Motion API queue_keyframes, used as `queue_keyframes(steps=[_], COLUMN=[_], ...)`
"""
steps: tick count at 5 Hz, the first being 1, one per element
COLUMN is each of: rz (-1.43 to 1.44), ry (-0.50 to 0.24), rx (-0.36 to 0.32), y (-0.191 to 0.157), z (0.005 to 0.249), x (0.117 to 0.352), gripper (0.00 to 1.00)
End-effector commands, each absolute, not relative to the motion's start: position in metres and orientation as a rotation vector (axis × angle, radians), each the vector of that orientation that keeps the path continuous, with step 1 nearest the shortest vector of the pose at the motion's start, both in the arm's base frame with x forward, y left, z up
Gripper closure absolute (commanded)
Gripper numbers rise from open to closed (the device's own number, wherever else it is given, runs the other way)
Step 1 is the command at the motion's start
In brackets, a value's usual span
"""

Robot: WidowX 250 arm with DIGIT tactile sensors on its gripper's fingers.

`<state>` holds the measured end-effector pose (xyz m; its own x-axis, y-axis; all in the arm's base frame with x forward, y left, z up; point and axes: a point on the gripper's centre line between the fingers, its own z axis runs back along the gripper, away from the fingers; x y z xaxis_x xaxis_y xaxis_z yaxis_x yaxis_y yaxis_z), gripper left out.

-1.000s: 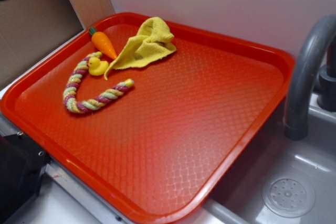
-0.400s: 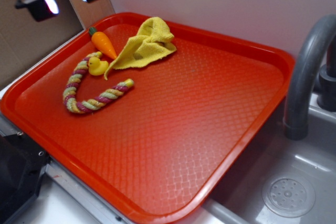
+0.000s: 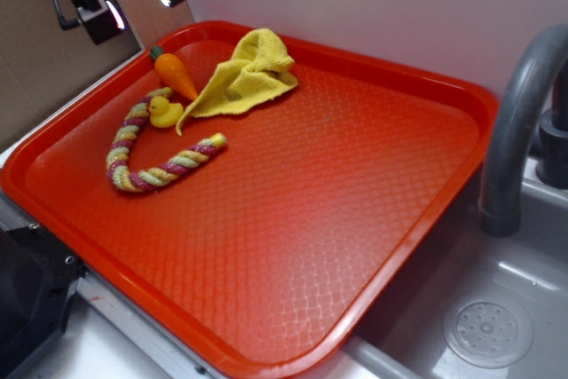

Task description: Grab the carrot.

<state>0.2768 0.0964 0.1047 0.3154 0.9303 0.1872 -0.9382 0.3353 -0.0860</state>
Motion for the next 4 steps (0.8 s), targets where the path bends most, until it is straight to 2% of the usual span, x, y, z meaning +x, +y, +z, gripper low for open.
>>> queue_keyframes(steps=[1,2,3,4], rz=[1.277,1.236,1.211,1.175], ry=[-0.276,-0.257,-0.225,-0.227], rx=[0.127,0.149,0.098,0.05], y=[0.134,0.131,0.124,0.115], z=[0.092,0.075,0.055,0.042], x=[0.275,0.272,0.271,0.274], gripper=[0.0,0.0,0.0,0.0])
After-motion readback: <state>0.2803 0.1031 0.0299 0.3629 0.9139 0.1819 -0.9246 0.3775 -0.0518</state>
